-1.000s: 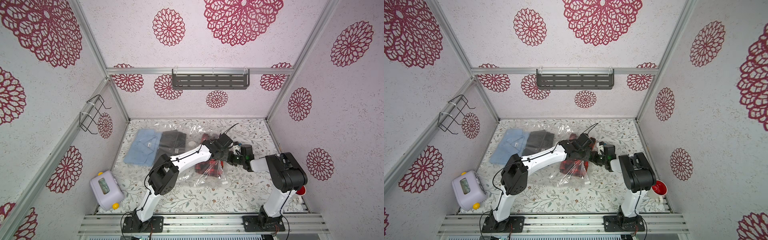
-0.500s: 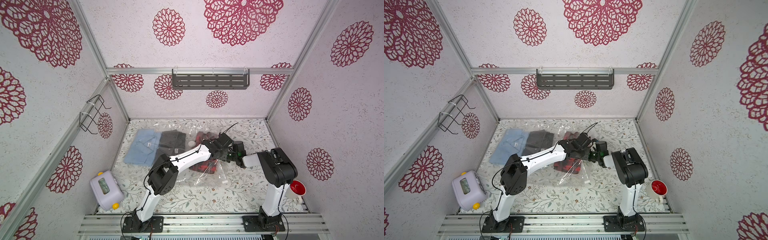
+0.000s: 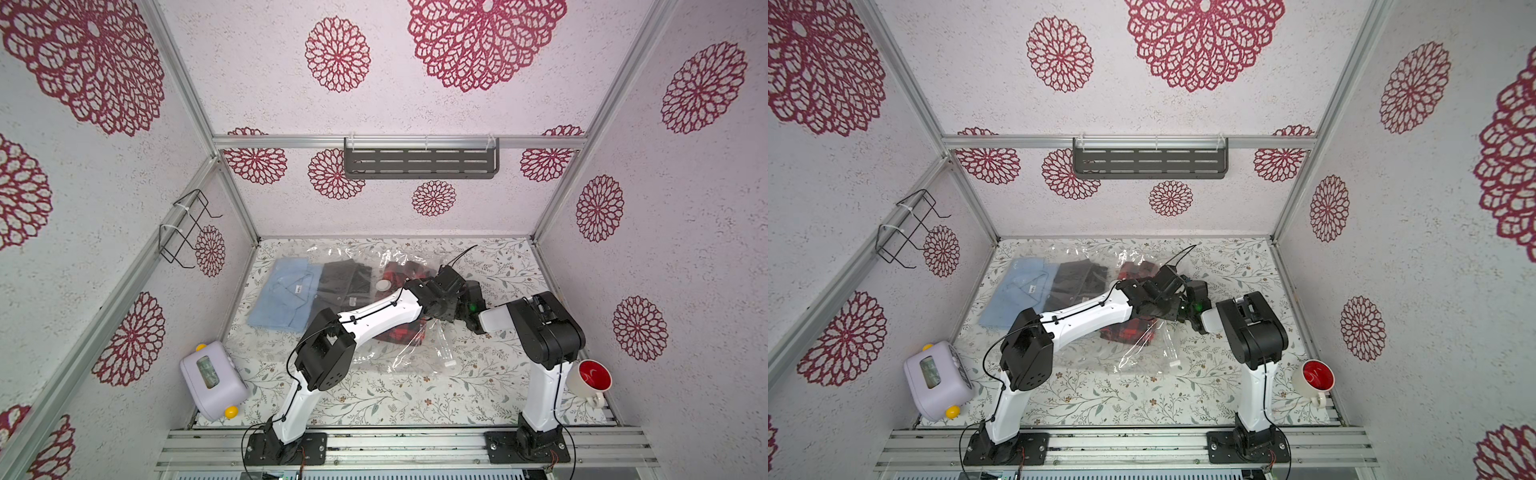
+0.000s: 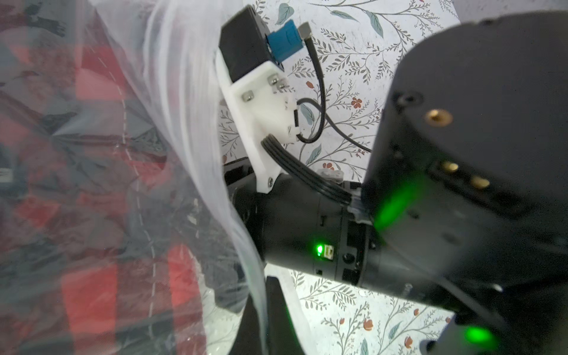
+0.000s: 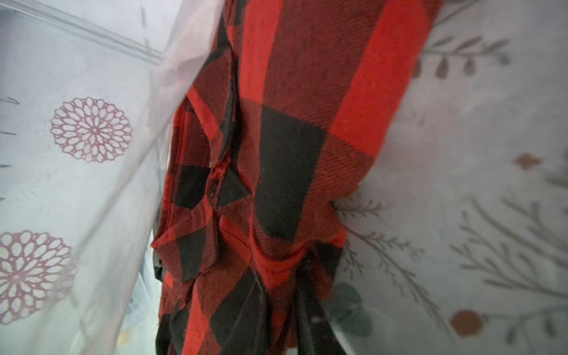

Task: Place the folded shirt into the vacuum bag
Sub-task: Place the shirt in the vacuum bag.

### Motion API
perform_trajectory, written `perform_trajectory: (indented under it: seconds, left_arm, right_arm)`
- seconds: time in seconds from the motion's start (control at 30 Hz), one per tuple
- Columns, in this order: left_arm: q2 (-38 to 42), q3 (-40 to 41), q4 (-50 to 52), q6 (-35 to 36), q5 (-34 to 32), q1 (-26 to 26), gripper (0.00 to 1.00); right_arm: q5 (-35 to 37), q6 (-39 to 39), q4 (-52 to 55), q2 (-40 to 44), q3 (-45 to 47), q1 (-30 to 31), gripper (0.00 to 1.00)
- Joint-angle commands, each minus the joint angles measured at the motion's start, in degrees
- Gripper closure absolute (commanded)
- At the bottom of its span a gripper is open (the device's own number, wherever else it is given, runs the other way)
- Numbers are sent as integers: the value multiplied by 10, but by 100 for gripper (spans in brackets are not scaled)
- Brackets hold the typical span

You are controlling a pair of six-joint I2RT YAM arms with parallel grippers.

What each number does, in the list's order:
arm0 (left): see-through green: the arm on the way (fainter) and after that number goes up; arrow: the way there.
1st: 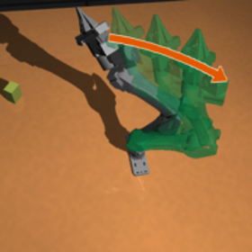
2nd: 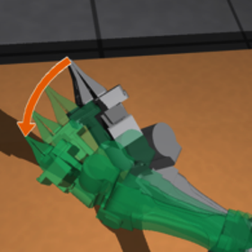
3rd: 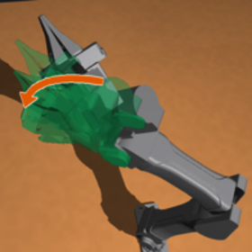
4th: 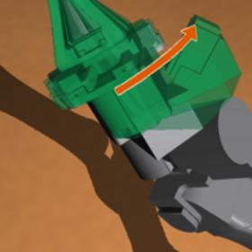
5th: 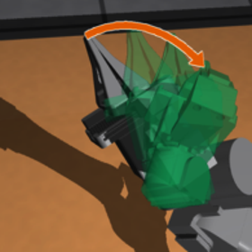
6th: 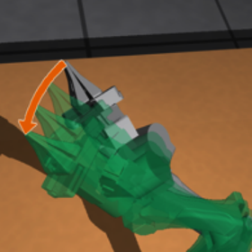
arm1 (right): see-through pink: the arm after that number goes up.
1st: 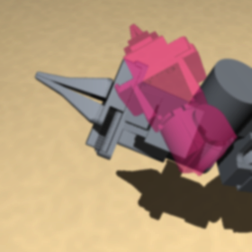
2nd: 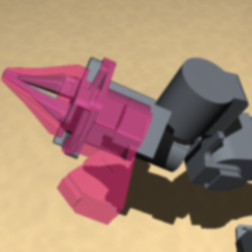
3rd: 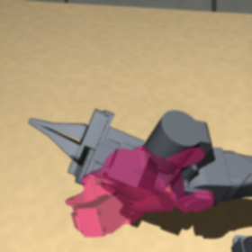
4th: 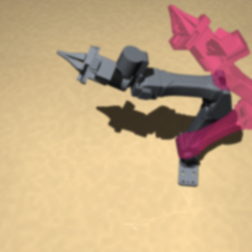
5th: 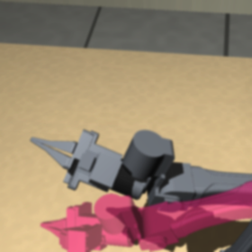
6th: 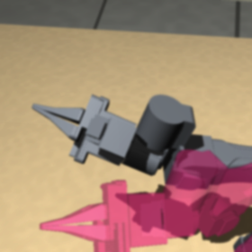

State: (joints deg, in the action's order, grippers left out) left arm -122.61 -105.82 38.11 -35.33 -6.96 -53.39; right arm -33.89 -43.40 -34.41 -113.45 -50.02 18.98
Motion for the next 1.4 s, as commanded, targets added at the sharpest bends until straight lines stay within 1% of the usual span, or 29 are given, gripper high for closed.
perform_trajectory:
  seconds: [0.0,0.1,0.17,0.3,0.4,0.5,0.63,0.7,0.8,0.87,0.93,0.97,1.03,1.1,1.17,1.27,1.3,1.37]
  left_arm:
    - [25,-7,-22,8,9,-11,100]
    - [21,-12,-20,10,9,-11,100]
    - [20,-10,-18,9,6,-11,100]
    - [23,-4,-21,8,3,-9,100]
    - [22,-7,-24,9,5,-8,100]
    - [20,-14,-26,11,7,-8,100]
    - [15,-25,-30,14,12,-9,100]
    - [12,-27,-29,13,10,-9,100]
    - [14,-24,-29,12,6,-9,100]
    - [13,-24,-28,12,5,-8,100]
    - [12,-25,-26,12,5,-8,100]
    - [12,-23,-25,12,5,-8,100]
    - [11,-22,-25,12,4,-8,100]
    - [11,-22,-25,12,7,-7,95]
    - [11,-26,-25,12,13,-5,89]
    - [16,-33,-23,10,32,-1,77]
    - [19,-35,-24,9,41,1,71]
    - [28,-37,-26,7,57,5,65]
  right_arm:
    - [-22,-7,-22,-3,-20,0,86]
    - [-37,-22,-31,-31,-41,6,86]
    - [-37,-28,-36,-30,-34,6,84]
    - [-26,-14,-23,18,1,-10,78]
    - [-17,-5,-10,65,29,-34,72]
    - [0,3,10,75,31,-50,71]
    - [-11,-18,-9,20,-2,-45,72]
    - [-22,-33,-23,-8,-17,-37,75]
    - [-27,-43,-33,-25,-25,-24,77]
    - [-24,-43,-27,-16,-19,-25,78]
    - [-5,-35,-10,7,-4,-34,78]
    - [3,-30,0,20,4,-40,78]
    - [11,-24,10,54,24,-55,73]
    - [16,-18,19,92,46,-69,69]
    - [27,-2,40,138,68,-86,62]
    - [51,27,82,207,99,-113,54]
    - [60,37,97,232,112,-126,52]
    - [75,53,121,277,136,-151,49]
